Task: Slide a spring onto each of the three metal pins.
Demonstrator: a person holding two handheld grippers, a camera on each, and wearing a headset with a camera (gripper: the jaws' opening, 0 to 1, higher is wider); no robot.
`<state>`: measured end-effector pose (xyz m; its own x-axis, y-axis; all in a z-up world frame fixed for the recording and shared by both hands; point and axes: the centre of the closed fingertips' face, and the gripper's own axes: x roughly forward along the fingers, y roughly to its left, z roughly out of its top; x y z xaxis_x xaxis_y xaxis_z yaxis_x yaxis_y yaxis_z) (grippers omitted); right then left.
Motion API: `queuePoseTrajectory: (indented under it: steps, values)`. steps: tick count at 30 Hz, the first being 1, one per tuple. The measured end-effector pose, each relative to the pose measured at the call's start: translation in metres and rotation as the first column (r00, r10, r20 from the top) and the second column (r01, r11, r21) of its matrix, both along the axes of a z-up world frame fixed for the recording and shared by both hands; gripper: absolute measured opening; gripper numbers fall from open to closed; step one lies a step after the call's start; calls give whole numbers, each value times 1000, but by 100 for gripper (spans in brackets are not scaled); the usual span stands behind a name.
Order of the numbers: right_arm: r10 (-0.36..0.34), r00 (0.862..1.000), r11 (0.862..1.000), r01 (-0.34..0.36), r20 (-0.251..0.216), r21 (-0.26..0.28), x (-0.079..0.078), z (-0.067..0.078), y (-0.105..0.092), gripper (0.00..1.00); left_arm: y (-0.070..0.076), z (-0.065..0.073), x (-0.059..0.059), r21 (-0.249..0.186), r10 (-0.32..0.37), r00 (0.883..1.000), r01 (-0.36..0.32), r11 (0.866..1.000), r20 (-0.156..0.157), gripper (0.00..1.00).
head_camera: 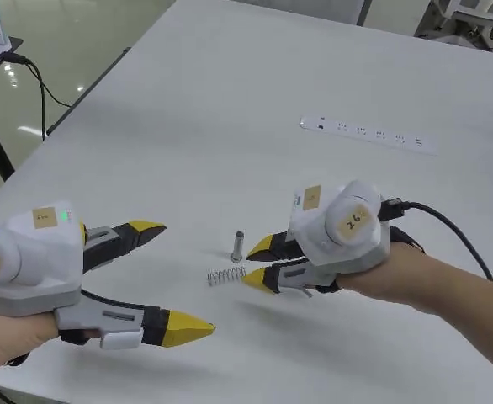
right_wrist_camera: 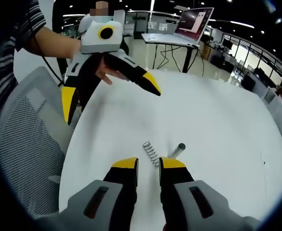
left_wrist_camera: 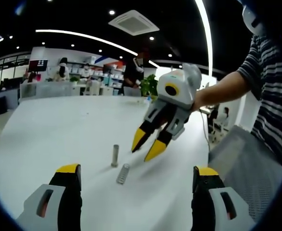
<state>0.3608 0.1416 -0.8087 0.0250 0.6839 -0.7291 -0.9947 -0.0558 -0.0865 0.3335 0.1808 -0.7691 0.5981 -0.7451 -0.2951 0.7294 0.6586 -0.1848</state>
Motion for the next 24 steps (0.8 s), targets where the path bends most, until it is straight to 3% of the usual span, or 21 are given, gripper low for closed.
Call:
queuePoseTrajectory:
  steps: [5,14,24]
  values:
    - [35,999,999,-35,3,-37,0,-11,7,15,-1,0,0,-3,2,1000,-2,1000,0,93]
    - [38,999,997,-38,7,-67,9,-26,15,14,4,-1,-1,-6,15,1000,-15,1000,-2,92]
    - [30,999,995,-32,-21,-93,13,-39,14,14,8,-2,-1,-11,28,1000,-28,1000,-10,92]
